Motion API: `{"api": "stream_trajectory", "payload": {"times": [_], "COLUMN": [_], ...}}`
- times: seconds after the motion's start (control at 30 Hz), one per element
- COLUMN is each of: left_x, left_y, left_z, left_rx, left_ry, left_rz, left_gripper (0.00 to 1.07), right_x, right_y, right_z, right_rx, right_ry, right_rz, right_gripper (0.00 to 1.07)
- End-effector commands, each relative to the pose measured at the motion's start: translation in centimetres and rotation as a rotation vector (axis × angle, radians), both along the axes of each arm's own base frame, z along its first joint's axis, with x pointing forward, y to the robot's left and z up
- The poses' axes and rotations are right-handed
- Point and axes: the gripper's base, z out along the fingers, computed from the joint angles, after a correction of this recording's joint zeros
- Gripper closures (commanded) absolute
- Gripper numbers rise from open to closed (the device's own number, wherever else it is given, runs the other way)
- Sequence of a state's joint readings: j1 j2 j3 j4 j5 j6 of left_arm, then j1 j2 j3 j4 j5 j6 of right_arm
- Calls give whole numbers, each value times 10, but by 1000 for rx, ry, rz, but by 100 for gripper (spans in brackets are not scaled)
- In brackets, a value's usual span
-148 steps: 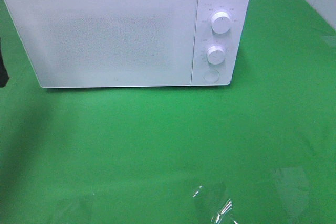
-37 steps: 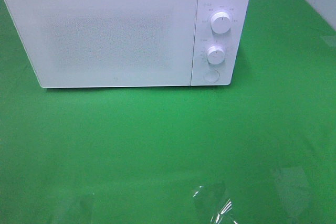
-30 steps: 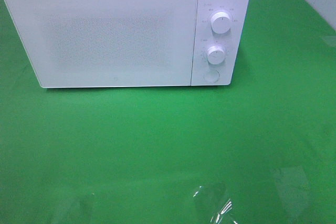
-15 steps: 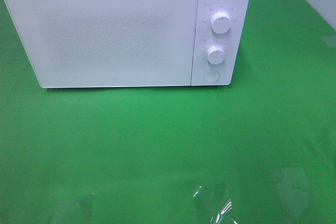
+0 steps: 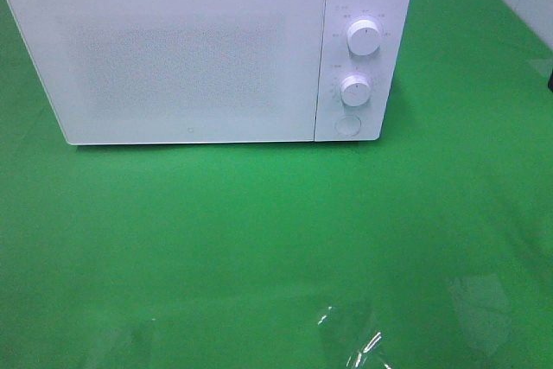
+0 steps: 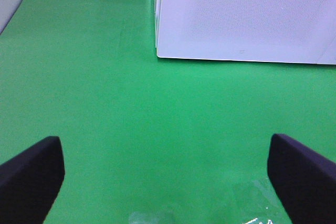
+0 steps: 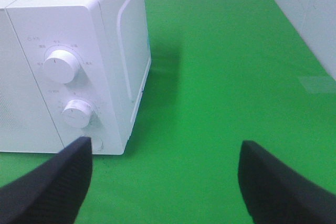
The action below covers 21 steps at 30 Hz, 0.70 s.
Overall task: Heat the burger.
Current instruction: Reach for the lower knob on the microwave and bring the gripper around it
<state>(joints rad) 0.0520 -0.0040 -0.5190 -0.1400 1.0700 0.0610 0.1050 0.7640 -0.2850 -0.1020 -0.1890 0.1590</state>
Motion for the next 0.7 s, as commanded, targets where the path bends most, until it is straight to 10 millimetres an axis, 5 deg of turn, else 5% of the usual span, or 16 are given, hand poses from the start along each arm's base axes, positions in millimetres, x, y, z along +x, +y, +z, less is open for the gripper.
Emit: {"api": "stream_trajectory", "payload": {"times": [0.03, 0.7], "left_x": [-2, -2], "left_y": [-1, -1], "left_z": [-1, -1], "left_rx": [-2, -2], "left_ry": [-13, -13], "left_rz": [-3, -3], "left_gripper": [10, 10], "right_x": [17, 63], "right_y": [2, -5], "right_z": [-6, -33], "right_rx": [1, -40], "right_ry": [-35, -135], "right_rz": [10, -110], "right_gripper": [33, 33]}}
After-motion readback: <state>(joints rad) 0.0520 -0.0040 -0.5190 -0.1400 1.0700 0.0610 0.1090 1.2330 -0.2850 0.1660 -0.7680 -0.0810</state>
